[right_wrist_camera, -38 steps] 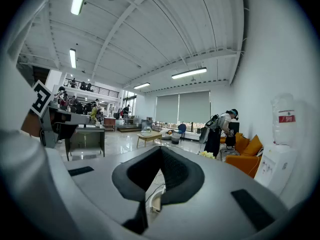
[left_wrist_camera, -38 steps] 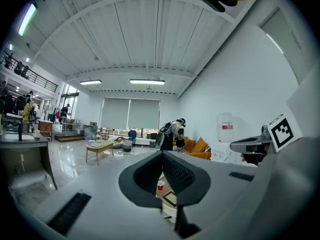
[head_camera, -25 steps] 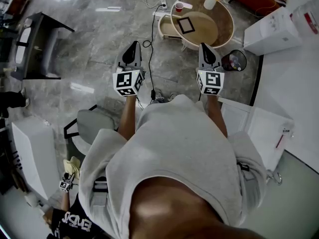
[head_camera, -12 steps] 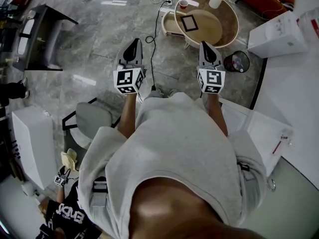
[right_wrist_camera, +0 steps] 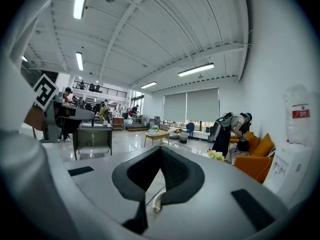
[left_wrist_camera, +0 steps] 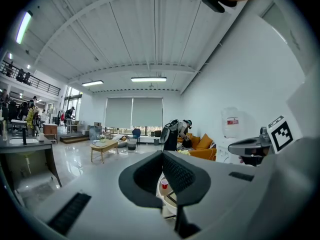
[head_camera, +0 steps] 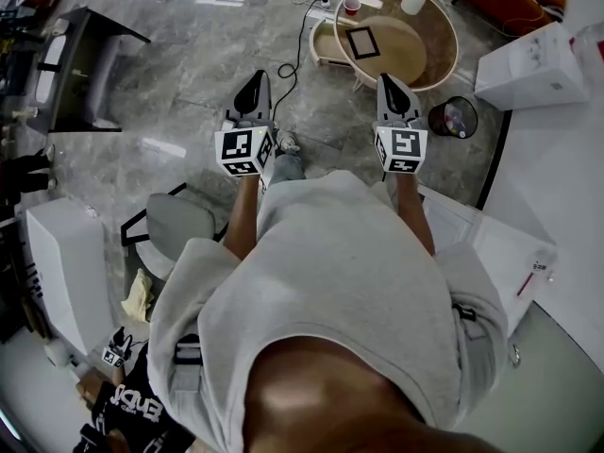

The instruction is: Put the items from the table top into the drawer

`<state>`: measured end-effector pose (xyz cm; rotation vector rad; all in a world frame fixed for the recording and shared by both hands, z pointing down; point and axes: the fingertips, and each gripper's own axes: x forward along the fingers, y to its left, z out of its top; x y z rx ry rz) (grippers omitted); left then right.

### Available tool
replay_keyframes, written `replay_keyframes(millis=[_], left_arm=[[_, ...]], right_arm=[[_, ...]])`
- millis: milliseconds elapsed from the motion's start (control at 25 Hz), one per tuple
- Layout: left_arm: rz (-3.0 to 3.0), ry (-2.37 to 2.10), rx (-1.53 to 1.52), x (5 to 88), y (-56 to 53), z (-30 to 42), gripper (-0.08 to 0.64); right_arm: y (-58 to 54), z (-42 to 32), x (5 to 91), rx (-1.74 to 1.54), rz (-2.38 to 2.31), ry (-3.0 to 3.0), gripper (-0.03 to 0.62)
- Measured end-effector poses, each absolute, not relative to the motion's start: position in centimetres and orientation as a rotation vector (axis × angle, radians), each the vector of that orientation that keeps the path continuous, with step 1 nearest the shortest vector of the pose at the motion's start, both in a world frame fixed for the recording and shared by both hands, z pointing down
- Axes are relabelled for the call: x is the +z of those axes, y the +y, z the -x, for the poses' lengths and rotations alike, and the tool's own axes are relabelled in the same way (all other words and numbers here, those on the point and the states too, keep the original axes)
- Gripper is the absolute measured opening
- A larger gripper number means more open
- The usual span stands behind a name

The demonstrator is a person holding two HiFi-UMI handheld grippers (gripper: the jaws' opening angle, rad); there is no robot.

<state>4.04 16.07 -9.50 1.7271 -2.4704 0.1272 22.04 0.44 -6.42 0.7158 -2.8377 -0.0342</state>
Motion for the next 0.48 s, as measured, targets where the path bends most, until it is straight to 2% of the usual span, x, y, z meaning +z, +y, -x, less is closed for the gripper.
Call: replay_keyframes(millis=[280, 480], left_arm=[[-1.767, -2.421, 0.113, -8.1, 12.7, 0.9, 0.015], [-1.816, -2.367, 0.095, -6.7, 9.4, 7.7, 0.015]], right_arm=[[-2.2, -17.5, -5.4, -0.041, -0.749, -2.798, 0.023], [-4.8, -11.5, -4.6, -0.05, -0.812, -2.756, 0.023]])
